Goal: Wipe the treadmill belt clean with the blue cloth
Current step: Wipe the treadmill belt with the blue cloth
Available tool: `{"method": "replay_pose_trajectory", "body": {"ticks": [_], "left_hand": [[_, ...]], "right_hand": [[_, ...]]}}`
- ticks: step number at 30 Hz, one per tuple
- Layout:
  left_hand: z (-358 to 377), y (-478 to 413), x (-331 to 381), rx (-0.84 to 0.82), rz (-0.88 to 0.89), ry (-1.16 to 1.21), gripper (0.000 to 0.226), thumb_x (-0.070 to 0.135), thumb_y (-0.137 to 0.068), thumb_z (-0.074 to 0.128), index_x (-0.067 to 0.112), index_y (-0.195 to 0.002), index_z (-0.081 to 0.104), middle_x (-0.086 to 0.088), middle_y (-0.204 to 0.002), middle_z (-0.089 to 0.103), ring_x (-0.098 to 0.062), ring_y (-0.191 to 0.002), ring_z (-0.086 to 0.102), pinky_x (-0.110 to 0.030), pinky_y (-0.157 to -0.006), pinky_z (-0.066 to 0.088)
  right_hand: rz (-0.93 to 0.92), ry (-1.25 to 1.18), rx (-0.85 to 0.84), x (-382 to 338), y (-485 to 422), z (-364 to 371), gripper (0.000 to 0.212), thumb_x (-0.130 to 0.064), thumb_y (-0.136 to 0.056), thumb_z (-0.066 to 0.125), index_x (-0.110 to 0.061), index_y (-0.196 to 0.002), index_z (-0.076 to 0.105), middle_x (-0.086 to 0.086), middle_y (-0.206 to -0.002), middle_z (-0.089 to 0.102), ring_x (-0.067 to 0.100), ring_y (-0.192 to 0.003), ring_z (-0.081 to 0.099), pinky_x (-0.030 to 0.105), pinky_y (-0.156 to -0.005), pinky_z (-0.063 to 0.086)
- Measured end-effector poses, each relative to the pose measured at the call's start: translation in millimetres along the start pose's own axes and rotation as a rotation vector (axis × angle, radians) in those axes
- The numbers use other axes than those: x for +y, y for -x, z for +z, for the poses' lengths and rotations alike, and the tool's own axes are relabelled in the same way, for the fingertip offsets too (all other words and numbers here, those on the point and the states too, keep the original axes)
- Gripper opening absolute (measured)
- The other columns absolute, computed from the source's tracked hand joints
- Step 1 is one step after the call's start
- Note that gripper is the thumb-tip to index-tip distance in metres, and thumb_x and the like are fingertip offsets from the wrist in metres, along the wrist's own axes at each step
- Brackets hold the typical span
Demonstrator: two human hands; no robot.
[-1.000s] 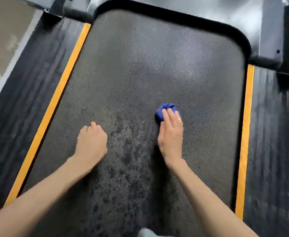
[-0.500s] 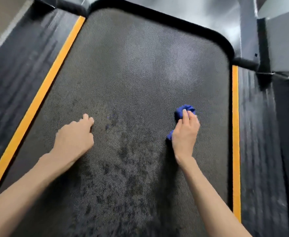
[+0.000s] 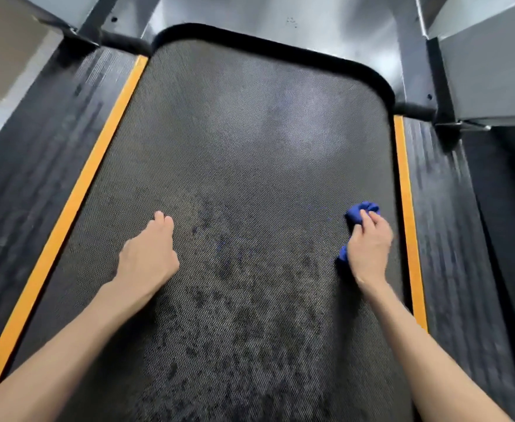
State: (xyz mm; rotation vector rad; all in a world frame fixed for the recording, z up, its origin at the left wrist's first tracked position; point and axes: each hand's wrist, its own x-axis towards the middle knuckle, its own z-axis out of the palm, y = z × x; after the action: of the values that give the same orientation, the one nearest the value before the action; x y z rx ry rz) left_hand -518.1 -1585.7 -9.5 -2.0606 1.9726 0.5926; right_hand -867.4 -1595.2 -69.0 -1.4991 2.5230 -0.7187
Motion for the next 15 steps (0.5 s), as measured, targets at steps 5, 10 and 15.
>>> {"method": "replay_pose_trajectory", "body": {"ticks": [5, 10, 15], "left_hand": [[-2, -3, 8, 0.015, -0.017, -0.081, 0.045, 0.017, -0.087, 0.045, 0.004, -0.13, 0.035, -0.014, -0.151, 0.022, -0.031, -0.121, 0.047, -0.044, -0.09, 0.042], [-7, 0, 4, 0.006, -0.048, -0.03, 0.052, 0.014, -0.088, 0.043, 0.012, -0.138, 0.031, -0.006, -0.153, 0.021, -0.032, -0.121, 0.047, -0.043, -0.095, 0.039], [-12, 3, 6, -0.016, -0.085, 0.04, 0.05, 0.01, -0.088, 0.042, 0.012, -0.137, 0.034, -0.006, -0.151, 0.026, -0.033, -0.118, 0.048, -0.043, -0.093, 0.039]], "right_hand": [[-0.541, -0.08, -0.215, -95, 107, 36, 0.029, -0.011, -0.081, 0.046, -0.005, -0.104, 0.062, 0.012, -0.107, 0.058, 0.032, -0.102, 0.053, 0.034, -0.097, 0.037], [-1.009, 0.004, -0.399, -67, 108, 36, 0.046, -0.013, -0.084, 0.044, -0.01, -0.129, 0.053, 0.007, -0.134, 0.053, 0.028, -0.126, 0.047, 0.036, -0.109, 0.034], [-0.213, 0.09, -0.077, 2, -1, 6, 0.046, -0.01, -0.084, 0.041, 0.009, -0.124, 0.054, 0.029, -0.128, 0.051, 0.048, -0.123, 0.043, 0.048, -0.109, 0.029]]}}
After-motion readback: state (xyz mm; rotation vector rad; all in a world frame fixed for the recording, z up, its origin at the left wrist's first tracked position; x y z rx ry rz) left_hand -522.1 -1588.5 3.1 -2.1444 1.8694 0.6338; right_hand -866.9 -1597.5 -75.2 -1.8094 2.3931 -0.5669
